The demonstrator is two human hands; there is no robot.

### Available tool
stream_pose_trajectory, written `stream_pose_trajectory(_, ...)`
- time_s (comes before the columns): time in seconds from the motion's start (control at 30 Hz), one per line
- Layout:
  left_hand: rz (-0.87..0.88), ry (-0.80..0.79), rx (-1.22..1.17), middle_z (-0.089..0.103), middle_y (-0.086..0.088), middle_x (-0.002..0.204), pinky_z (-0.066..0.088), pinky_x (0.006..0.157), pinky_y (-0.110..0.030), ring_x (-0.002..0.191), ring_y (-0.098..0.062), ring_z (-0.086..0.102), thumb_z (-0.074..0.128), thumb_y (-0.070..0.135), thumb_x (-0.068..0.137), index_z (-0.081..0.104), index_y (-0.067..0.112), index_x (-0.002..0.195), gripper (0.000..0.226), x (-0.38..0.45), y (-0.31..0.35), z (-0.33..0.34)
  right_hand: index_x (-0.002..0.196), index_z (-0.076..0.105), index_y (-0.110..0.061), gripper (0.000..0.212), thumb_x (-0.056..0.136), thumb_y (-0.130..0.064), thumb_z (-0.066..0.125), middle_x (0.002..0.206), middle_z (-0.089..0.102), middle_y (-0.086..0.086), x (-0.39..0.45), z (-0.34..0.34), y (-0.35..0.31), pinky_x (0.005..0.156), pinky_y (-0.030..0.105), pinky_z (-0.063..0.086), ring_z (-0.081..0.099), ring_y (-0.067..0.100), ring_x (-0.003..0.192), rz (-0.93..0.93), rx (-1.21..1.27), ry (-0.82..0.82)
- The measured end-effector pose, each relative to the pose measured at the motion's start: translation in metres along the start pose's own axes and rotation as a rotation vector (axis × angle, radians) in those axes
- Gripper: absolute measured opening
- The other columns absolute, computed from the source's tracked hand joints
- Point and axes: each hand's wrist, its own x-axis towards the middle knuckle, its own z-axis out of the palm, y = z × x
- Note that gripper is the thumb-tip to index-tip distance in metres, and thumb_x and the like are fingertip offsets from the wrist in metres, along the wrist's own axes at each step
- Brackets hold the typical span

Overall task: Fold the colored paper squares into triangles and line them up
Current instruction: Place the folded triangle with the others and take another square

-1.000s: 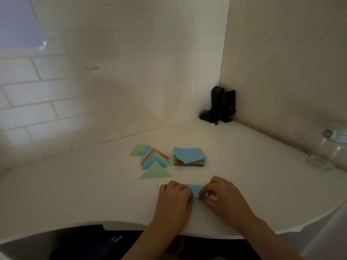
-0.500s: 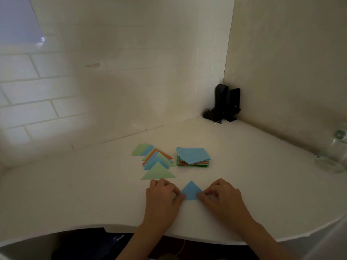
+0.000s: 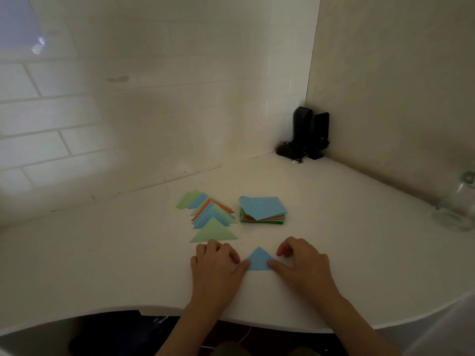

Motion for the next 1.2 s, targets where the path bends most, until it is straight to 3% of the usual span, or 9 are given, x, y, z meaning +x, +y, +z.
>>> stream_pose_trajectory(0.13,0.028,0.007,-0.127,0.047,0.011,0.090,0.030,0.075,-0.025,0.090,-0.013,0.038,0.071,0.044,0.076,0.061,0.028,0.079,0.019,0.002,-0.010,-0.005,0.078,0.047,-0.039,0.023,0.078,-0.037,0.070,0.088,0.056,-0.017,0.003,-0.010,0.006,0.081,0.029,0.041,0.047,-0.001,0.072,0.009,0.107,-0.104)
stream_pose_trajectory(0.23,0.044,-0.033,-0.184,0.049,0.010,0.088,0.025,0.074,-0.020,0.089,-0.014,0.045,0.074,0.031,0.075,0.063,0.026,0.076,0.013,0.004,-0.014,-0.005,0.076,0.052,-0.036,0.022,0.076,-0.028,0.073,0.081,0.057,-0.015,0.002,-0.014,0.009,0.073,0.023,0.040,0.049,0.002,0.069,0.005,0.171,-0.109)
stream_pose_trajectory(0.33,0.075,0.001,-0.189,0.052,0.005,0.090,0.034,0.074,-0.025,0.088,-0.020,0.048,0.068,0.011,0.079,0.066,0.018,0.083,0.009,-0.001,-0.008,-0.005,0.074,0.052,-0.038,0.024,0.076,-0.027,0.072,0.076,0.054,-0.016,-0.002,-0.014,0.007,0.075,0.023,0.040,0.049,0.001,0.070,0.005,0.179,-0.077)
stream_pose_trajectory(0.4,0.096,0.015,-0.159,0.053,-0.003,0.099,0.037,0.073,-0.027,0.094,-0.023,0.047,0.058,0.000,0.082,0.065,0.012,0.096,0.019,-0.008,0.007,-0.003,0.073,0.049,-0.042,0.026,0.077,-0.028,0.071,0.075,0.050,-0.017,-0.004,-0.012,0.005,0.079,0.025,0.040,0.048,0.000,0.070,0.009,0.163,-0.063)
stream_pose_trajectory(0.47,0.104,0.022,-0.106,0.052,-0.007,0.108,0.038,0.077,-0.030,0.101,-0.024,0.045,0.054,0.004,0.087,0.060,0.011,0.109,0.024,-0.014,0.025,0.001,0.072,0.046,-0.044,0.027,0.079,-0.030,0.069,0.077,0.049,-0.018,-0.005,-0.010,0.004,0.084,0.029,0.041,0.046,-0.002,0.071,0.011,0.135,-0.057)
stream_pose_trajectory(0.63,-0.022,-0.068,0.022,0.042,-0.004,0.122,0.037,0.087,-0.028,0.107,-0.021,0.040,0.052,0.042,0.092,0.042,0.020,0.126,0.042,-0.012,0.051,-0.002,0.071,0.045,-0.046,0.029,0.080,-0.029,0.067,0.081,0.051,-0.018,-0.009,-0.007,0.003,0.085,0.031,0.042,0.048,0.000,0.075,-0.005,0.126,-0.024)
stream_pose_trajectory(0.83,0.028,-0.165,-0.222,0.051,-0.001,0.113,0.041,0.084,-0.026,0.104,-0.017,0.050,0.058,0.015,0.088,0.048,0.020,0.118,0.032,-0.002,0.046,0.003,0.072,0.047,-0.044,0.025,0.079,-0.030,0.068,0.082,0.053,-0.014,-0.009,-0.004,0.005,0.083,0.030,0.042,0.050,0.003,0.077,-0.019,0.138,0.009)
stream_pose_trajectory(1.0,0.102,-0.045,-0.353,0.053,0.008,0.091,0.032,0.065,-0.013,0.085,-0.010,0.050,0.058,0.009,0.087,0.055,0.024,0.111,0.029,-0.004,0.034,0.001,0.076,0.053,-0.040,0.019,0.077,-0.033,0.070,0.080,0.054,-0.016,-0.008,-0.001,0.010,0.081,0.030,0.043,0.050,0.002,0.074,-0.042,0.150,0.043)
stream_pose_trajectory(1.2,0.052,0.100,-0.381,0.061,0.009,0.094,0.032,0.065,-0.012,0.083,-0.009,0.054,0.062,0.005,0.085,0.063,0.023,0.107,0.029,0.017,-0.009,-0.014,0.080,0.061,-0.028,0.013,0.082,-0.039,0.066,0.079,0.063,-0.013,0.009,-0.001,0.004,0.066,0.025,0.050,0.056,0.004,0.063,-0.032,0.204,0.144)
